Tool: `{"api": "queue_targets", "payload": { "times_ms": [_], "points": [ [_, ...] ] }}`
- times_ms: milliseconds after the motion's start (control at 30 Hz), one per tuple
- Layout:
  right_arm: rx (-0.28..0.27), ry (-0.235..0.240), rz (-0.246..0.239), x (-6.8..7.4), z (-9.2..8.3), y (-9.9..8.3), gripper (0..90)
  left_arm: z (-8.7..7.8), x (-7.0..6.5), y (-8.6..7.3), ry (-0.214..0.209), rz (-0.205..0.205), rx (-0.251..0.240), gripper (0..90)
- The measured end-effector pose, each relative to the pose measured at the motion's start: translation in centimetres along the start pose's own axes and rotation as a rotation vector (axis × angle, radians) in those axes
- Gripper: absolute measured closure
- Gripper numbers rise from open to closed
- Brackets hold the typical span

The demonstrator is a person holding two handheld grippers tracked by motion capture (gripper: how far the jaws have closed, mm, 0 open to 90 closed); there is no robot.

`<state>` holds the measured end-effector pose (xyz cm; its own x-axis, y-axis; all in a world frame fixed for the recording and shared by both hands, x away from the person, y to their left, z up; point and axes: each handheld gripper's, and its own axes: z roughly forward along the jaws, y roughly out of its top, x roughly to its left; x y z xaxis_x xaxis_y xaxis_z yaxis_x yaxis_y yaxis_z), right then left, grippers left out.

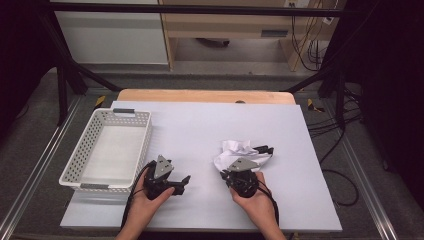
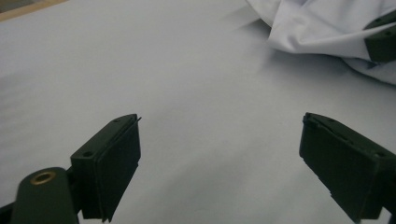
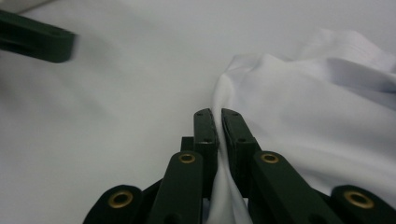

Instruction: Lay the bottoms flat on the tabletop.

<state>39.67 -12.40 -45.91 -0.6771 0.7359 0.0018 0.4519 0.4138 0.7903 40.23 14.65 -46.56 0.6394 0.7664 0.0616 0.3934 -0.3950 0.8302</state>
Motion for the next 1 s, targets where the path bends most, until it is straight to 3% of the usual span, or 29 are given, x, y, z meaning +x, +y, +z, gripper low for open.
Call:
{"api": "queue_targets", "payload": {
  "times_ms": [167, 267, 433, 567, 700, 867, 1000],
  "points": [
    [0.003, 0.126, -0.094, 3.2, 0.2, 0.5, 85.7, -0.1, 0.1, 0.0, 0.001, -0.003, -0.002, 12.4],
    [0.036, 0.119, -0.138, 4.1, 0.3, 0.3, 84.8, -0.3, 0.1, 0.0, 0.002, -0.002, -0.005, 12.4],
    [0.022, 0.088, -0.079, 3.2, -1.2, -0.2, 63.5, -0.5, 0.3, 0.0, 0.004, -0.007, -0.009, 12.4],
    [-0.005, 0.062, -0.028, 1.9, -3.2, -0.7, 53.2, -0.6, 0.4, 0.0, 0.005, -0.011, -0.011, 12.4],
    [-0.050, 0.022, 0.023, 0.0, -5.1, -1.2, 49.9, -0.7, 0.4, 0.0, 0.008, -0.014, -0.012, 12.4],
    [-0.057, -0.016, 0.085, -1.7, -6.7, -2.6, 50.4, -0.6, 0.4, 0.0, 0.007, -0.015, -0.013, 12.6],
    [-0.006, -0.057, 0.130, -2.8, -6.9, -3.4, 50.5, -0.5, 0.3, 0.0, 0.004, -0.013, -0.011, 12.6]
  ]
}}
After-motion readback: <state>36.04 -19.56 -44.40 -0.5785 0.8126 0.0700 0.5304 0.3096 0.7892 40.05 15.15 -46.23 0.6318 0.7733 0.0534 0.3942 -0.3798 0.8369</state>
